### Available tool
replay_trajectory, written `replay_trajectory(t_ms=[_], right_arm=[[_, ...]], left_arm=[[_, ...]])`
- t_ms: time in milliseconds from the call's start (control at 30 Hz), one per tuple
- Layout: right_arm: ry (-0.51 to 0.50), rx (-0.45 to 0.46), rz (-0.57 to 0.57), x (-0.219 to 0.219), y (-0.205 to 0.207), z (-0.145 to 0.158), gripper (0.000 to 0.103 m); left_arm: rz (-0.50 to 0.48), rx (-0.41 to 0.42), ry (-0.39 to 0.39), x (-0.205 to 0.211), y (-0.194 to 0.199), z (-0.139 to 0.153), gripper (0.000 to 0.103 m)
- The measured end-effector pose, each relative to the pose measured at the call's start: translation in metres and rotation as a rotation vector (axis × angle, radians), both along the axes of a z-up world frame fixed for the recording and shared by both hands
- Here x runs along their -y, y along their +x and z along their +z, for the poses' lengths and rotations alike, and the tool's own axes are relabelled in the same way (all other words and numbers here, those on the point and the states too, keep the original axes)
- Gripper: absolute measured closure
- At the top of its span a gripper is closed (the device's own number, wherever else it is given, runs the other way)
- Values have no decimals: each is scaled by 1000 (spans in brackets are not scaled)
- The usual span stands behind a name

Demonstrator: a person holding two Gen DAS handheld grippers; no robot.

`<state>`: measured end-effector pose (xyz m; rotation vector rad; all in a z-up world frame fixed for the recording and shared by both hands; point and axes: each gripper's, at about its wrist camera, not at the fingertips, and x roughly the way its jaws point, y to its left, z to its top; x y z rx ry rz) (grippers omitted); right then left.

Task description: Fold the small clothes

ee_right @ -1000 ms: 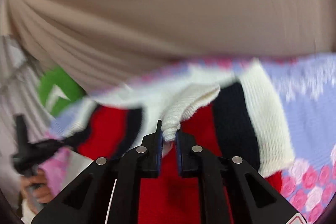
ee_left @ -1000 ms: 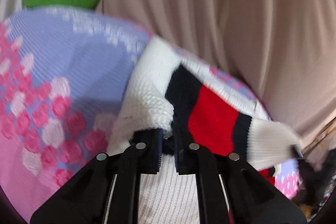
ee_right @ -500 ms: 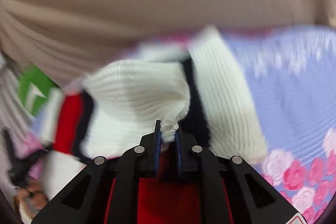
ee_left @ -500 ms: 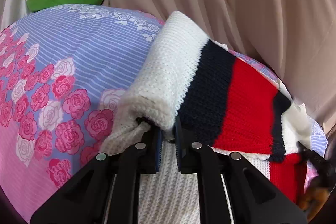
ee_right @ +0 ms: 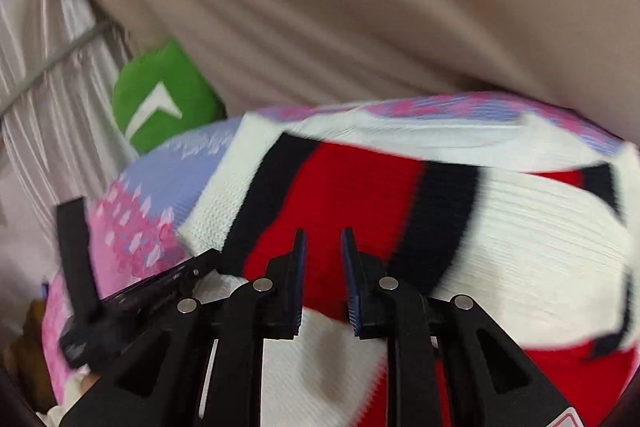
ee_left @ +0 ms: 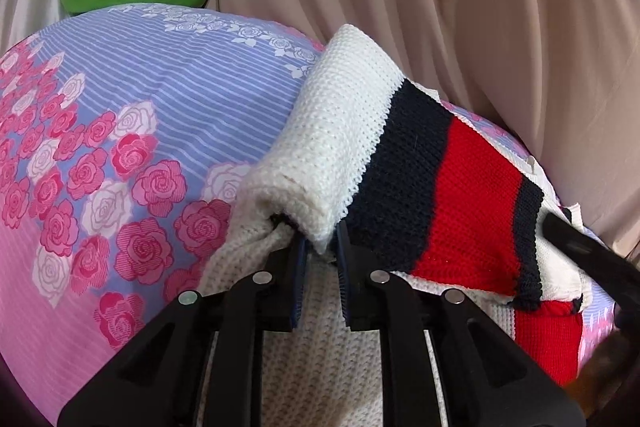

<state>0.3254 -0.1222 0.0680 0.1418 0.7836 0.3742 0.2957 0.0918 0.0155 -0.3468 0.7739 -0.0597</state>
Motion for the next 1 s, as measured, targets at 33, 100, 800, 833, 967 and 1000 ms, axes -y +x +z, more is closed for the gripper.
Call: replay_trajectory(t_ms=[33, 100, 800, 833, 967, 1000], right_arm=[[-12, -12, 0, -14, 6, -7, 84], [-75, -24, -18, -20, 25, -19, 86], [-8, -18, -347, 189, -71, -13, 94], [25, 56, -341, 187, -82, 4, 94], [61, 111, -387, 201, -94, 13, 94], [7, 43, -413, 206, -86, -8, 94]], left_arm=[[-3, 1, 6, 1, 1, 0, 88], [-10, 1, 12, 1, 2, 1, 88], [-15, 8, 61, 13, 2, 4, 83], [-14, 7, 61, 14, 2, 4, 83], [-15, 7, 90, 20, 2, 5, 83], [-17, 8, 94, 22, 2, 6, 82]])
